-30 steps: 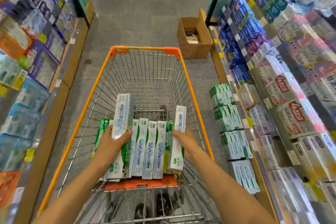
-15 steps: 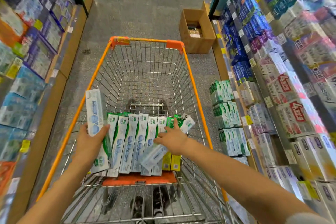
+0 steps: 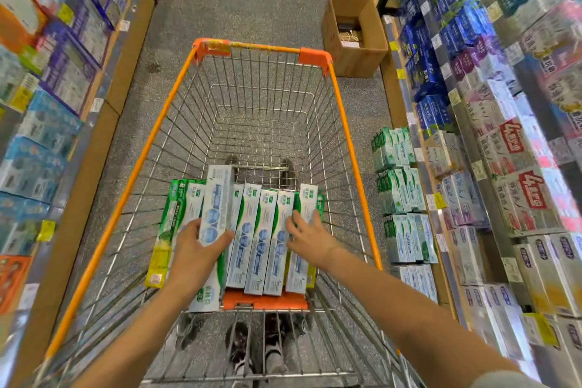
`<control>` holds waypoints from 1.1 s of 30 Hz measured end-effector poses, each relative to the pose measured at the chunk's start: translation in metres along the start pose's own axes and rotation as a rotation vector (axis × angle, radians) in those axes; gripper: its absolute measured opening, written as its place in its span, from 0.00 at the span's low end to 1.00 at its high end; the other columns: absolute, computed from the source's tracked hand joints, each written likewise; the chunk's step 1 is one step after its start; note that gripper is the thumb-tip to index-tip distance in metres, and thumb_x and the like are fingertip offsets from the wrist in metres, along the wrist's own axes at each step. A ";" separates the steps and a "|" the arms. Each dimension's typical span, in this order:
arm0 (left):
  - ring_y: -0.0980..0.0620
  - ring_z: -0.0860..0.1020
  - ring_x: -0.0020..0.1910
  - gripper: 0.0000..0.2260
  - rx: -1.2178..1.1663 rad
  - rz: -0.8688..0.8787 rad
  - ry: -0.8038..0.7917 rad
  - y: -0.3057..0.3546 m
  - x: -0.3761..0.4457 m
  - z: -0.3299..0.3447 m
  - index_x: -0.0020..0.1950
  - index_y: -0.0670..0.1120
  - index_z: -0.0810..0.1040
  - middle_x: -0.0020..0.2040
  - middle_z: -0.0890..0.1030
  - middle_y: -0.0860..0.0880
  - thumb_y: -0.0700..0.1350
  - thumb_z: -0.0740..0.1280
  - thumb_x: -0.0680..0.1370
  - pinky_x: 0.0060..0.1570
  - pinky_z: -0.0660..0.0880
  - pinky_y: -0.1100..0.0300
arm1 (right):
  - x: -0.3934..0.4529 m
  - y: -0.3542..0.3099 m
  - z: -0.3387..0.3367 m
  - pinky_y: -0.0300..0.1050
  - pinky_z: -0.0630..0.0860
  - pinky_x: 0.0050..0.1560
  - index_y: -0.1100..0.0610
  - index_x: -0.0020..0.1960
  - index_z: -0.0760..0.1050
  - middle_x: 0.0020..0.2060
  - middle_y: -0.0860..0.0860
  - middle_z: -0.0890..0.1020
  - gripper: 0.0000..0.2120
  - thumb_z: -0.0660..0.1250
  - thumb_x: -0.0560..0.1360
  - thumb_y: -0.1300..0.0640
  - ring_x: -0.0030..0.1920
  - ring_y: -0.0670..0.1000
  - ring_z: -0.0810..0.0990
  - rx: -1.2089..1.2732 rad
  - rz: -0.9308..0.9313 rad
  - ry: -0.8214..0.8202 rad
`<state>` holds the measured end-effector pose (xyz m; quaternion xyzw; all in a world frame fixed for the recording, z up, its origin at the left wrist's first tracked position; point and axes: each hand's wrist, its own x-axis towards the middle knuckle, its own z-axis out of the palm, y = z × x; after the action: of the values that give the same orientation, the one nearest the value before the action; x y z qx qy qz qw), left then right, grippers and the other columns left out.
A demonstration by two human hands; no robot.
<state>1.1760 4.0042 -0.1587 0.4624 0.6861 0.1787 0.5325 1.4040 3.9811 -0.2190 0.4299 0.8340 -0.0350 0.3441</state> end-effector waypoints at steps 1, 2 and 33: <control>0.44 0.71 0.63 0.31 0.002 -0.007 -0.018 0.004 -0.001 0.004 0.69 0.46 0.66 0.68 0.70 0.45 0.58 0.70 0.71 0.63 0.70 0.44 | 0.002 -0.004 0.001 0.73 0.60 0.64 0.57 0.71 0.63 0.73 0.63 0.53 0.24 0.64 0.77 0.60 0.74 0.66 0.50 0.010 -0.006 0.011; 0.43 0.70 0.66 0.34 0.008 -0.009 -0.027 0.005 -0.001 0.008 0.72 0.46 0.64 0.69 0.68 0.45 0.59 0.69 0.71 0.64 0.68 0.43 | 0.004 -0.006 0.002 0.71 0.62 0.63 0.57 0.71 0.62 0.73 0.63 0.53 0.25 0.64 0.77 0.60 0.73 0.65 0.51 0.024 -0.010 0.012; 0.41 0.72 0.59 0.19 -0.042 0.084 -0.010 -0.011 0.011 -0.005 0.70 0.45 0.65 0.60 0.71 0.43 0.45 0.63 0.80 0.53 0.71 0.48 | -0.035 0.037 -0.066 0.51 0.70 0.45 0.59 0.64 0.66 0.58 0.59 0.73 0.20 0.63 0.74 0.69 0.60 0.60 0.71 0.668 0.048 0.035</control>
<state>1.1664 4.0089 -0.1715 0.4804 0.6597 0.2130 0.5373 1.4095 4.0039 -0.1393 0.5388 0.7721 -0.2907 0.1705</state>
